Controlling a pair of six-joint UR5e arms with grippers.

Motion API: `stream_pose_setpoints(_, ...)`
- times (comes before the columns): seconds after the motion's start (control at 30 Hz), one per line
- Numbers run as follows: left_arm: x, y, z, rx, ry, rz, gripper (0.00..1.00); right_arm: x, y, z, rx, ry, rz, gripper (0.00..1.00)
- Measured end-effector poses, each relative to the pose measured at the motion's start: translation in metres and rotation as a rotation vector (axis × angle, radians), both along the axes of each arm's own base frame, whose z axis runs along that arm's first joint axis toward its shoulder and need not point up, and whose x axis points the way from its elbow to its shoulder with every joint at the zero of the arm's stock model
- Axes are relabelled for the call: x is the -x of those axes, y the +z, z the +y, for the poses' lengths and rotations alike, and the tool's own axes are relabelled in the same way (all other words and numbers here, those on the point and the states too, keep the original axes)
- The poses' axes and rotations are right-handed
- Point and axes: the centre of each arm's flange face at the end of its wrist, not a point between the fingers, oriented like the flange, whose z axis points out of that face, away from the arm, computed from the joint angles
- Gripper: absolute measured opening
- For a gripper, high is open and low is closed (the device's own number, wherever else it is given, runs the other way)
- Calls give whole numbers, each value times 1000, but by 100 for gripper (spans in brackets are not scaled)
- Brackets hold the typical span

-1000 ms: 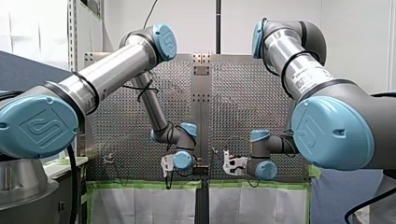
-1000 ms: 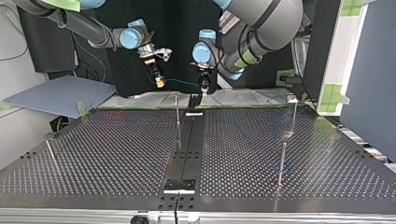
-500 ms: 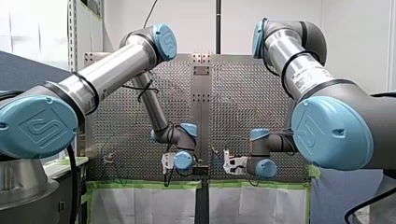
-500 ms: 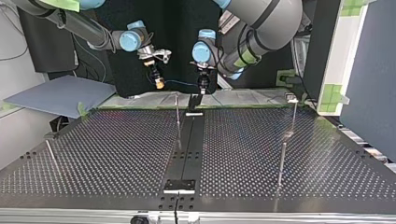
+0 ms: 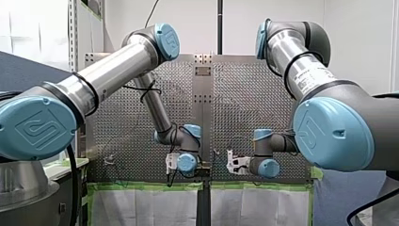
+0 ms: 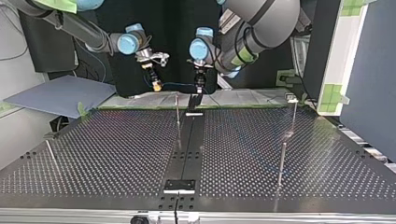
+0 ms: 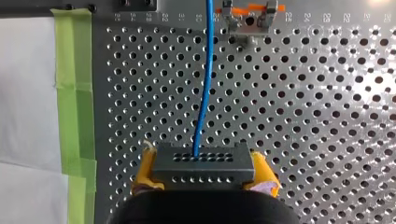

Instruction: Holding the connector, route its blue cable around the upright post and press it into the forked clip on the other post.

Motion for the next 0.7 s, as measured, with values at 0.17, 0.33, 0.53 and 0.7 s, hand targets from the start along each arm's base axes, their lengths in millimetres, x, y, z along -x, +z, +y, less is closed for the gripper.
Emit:
stream_pose_setpoints(0.17,3,1,-6,-2,-11,-18,0,4,2,-7,4,-11,-2,0)
stream_pose_setpoints(0.33,2,2,-7,-2,-6,-29,0,7,3,-13,5,-20,-2,0)
stream_pose_setpoints(0.53,1,3,-6,-4,6,-33,0,11,4,-19,9,-29,-1,0)
stream_pose_setpoints(0.7,0,3,-6,-5,6,-34,0,15,5,-23,12,-38,-2,0)
